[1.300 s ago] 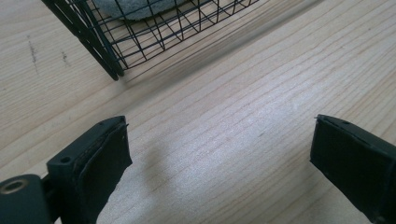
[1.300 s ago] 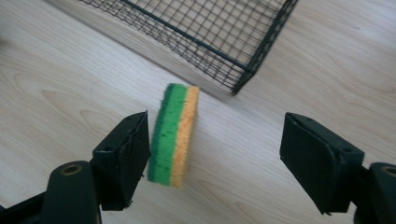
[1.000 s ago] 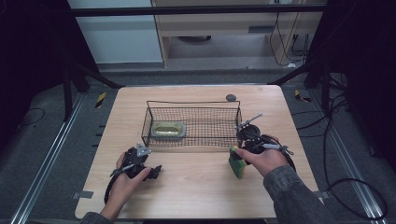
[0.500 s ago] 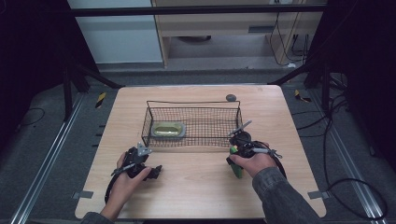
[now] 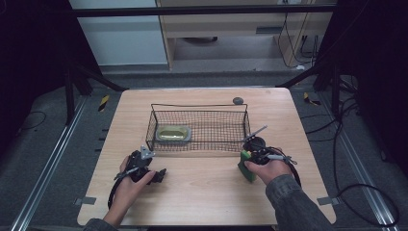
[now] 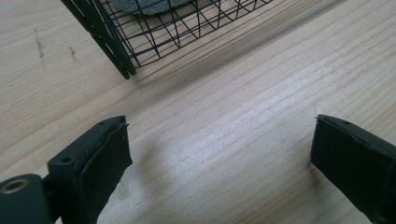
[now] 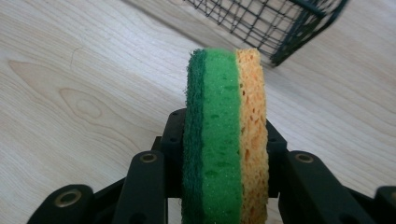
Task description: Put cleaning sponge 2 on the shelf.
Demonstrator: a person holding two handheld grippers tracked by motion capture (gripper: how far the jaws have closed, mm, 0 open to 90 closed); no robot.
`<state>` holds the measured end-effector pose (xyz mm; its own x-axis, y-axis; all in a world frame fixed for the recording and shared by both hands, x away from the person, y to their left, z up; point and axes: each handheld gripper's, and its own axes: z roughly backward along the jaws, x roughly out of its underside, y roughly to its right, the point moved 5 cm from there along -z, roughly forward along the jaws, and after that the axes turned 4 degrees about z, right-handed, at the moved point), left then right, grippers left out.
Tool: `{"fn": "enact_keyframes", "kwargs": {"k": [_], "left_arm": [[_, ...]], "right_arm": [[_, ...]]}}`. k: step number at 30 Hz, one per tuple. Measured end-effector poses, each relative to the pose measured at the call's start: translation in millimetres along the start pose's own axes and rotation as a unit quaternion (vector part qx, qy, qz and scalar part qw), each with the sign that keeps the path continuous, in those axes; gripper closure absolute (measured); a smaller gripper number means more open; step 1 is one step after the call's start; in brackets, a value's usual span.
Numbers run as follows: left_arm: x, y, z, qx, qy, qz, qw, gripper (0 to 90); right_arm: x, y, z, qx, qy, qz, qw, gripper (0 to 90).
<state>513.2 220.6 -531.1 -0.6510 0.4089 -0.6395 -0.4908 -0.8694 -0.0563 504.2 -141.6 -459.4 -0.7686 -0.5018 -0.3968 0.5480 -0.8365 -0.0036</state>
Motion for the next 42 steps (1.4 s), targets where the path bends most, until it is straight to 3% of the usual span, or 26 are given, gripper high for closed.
{"fn": "enact_keyframes", "kwargs": {"k": [6,19,25,34,42], "left_arm": [[-1.7,-6.0,0.9,0.006,0.017,0.014,0.9997,4.0],[2.3,-18.2,0.7,0.005,0.020,0.021,0.9996,2.9],[11.4,-35.7,-5.1,0.012,0.016,0.051,0.9985,1.2],[12.1,-39.4,-6.8,0.010,0.028,0.050,0.9983,0.0],[12.7,-41.5,-8.4,0.012,0.045,0.050,0.9977,0.0]], "right_arm": [[3.9,17.3,11.3,0.008,0.018,-0.004,0.9998,64.0],[-0.5,53.7,26.7,0.035,0.048,0.003,0.9982,64.2],[-13.2,72.7,39.4,0.055,0.062,0.002,0.9966,64.3],[-37.2,91.8,60.5,0.071,0.078,0.006,0.9944,64.4],[-56.8,100.4,75.3,0.078,0.091,0.012,0.9927,64.4]]}}
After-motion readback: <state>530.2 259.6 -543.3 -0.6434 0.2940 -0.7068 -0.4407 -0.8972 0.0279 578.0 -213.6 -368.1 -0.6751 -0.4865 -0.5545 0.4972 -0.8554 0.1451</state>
